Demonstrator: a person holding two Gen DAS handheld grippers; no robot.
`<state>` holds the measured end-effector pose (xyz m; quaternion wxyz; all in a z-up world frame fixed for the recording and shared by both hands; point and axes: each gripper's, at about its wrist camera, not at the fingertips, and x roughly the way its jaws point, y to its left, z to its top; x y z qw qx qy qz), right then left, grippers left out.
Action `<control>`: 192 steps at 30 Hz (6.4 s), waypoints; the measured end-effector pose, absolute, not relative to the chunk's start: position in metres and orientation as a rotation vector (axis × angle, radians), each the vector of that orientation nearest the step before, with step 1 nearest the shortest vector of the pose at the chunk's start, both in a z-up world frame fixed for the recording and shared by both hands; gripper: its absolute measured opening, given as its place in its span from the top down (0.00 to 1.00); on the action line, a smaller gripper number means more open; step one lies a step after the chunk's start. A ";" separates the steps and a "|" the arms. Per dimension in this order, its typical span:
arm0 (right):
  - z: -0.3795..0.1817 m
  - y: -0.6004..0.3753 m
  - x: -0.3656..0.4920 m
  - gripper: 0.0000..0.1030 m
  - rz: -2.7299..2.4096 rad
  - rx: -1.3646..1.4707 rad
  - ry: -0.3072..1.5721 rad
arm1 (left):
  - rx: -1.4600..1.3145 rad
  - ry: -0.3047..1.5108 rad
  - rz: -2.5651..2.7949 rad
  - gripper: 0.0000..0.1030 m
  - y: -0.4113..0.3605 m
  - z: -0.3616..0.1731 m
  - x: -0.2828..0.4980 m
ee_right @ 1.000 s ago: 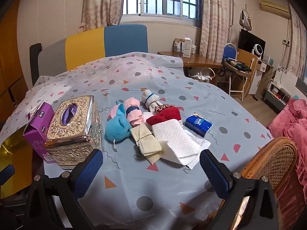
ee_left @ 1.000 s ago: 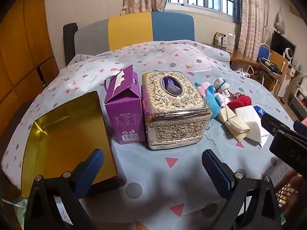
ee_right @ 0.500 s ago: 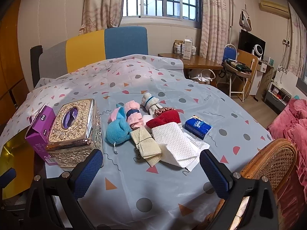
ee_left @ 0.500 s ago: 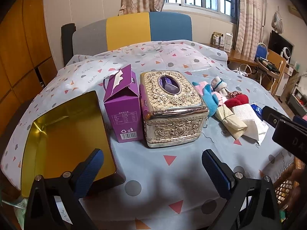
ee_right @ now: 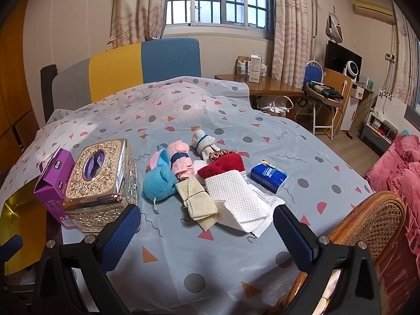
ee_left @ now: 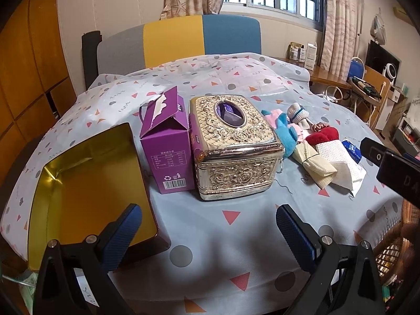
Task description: Organize soft objects
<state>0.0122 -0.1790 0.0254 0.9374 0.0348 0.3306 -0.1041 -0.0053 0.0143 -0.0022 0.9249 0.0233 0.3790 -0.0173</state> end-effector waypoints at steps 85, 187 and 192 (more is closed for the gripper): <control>0.023 -0.344 0.003 0.01 -0.322 0.320 0.663 | 0.069 1.234 -0.458 0.51 -0.157 -0.093 0.145; -0.109 -0.159 0.099 0.88 -0.164 -0.082 1.216 | -0.285 0.913 0.162 0.67 0.226 -0.043 0.100; -0.110 -0.160 0.096 0.88 -0.168 -0.087 1.206 | -0.330 0.929 0.156 0.47 0.229 -0.041 0.126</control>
